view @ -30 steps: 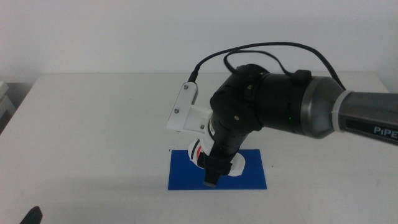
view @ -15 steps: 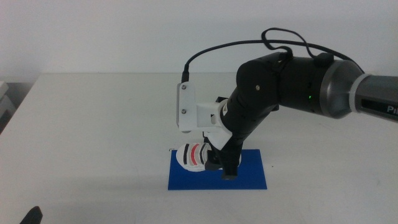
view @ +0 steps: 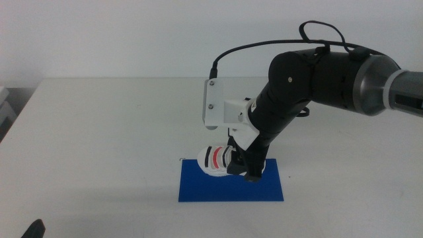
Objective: Use one arm to grab the shoe from the table and place it on the mat.
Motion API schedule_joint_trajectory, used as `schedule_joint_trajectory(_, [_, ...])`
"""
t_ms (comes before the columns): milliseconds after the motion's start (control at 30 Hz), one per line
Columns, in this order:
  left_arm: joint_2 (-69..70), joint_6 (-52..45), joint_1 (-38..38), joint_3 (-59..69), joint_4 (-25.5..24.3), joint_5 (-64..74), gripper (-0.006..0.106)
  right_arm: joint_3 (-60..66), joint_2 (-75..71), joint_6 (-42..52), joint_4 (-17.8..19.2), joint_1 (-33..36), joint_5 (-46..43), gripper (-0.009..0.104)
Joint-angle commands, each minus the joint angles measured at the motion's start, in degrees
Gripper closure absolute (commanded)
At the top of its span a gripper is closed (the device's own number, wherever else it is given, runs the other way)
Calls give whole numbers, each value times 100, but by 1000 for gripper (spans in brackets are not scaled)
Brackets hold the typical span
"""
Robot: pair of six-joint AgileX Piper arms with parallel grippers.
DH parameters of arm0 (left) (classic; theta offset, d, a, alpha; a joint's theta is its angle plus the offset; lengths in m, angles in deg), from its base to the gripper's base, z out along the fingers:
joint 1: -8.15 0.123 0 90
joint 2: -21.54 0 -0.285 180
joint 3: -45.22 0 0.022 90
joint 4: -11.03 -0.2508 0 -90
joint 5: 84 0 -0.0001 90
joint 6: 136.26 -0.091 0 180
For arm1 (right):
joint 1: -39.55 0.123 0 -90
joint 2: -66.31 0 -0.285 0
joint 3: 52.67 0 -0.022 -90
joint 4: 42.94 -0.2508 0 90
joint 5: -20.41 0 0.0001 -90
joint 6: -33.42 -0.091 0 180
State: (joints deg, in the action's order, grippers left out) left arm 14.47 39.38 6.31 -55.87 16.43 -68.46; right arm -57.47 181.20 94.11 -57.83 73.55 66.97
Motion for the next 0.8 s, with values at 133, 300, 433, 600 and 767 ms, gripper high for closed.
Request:
schedule_joint_trajectory(133, [78, 27, -28, 40, 44, -460, 7, -126, -244, 55, -193, -161, -131, 99])
schedule_joint_trajectory(300, [78, 27, -28, 40, 44, -460, 7, -126, -73, 199, -237, -178, -113, 99])
schedule_joint_trajectory(433, [78, 27, -28, 40, 44, -460, 7, -126, 35, 205, -312, -178, -147, 99])
schedule_joint_trajectory(600, [78, 27, -28, 40, 44, -460, 7, -126, 150, 205, -345, -178, -142, 99])
schedule_joint_trajectory(767, [78, 27, -28, 40, 44, -460, 7, -126, 169, 205, -323, -178, -175, 84])
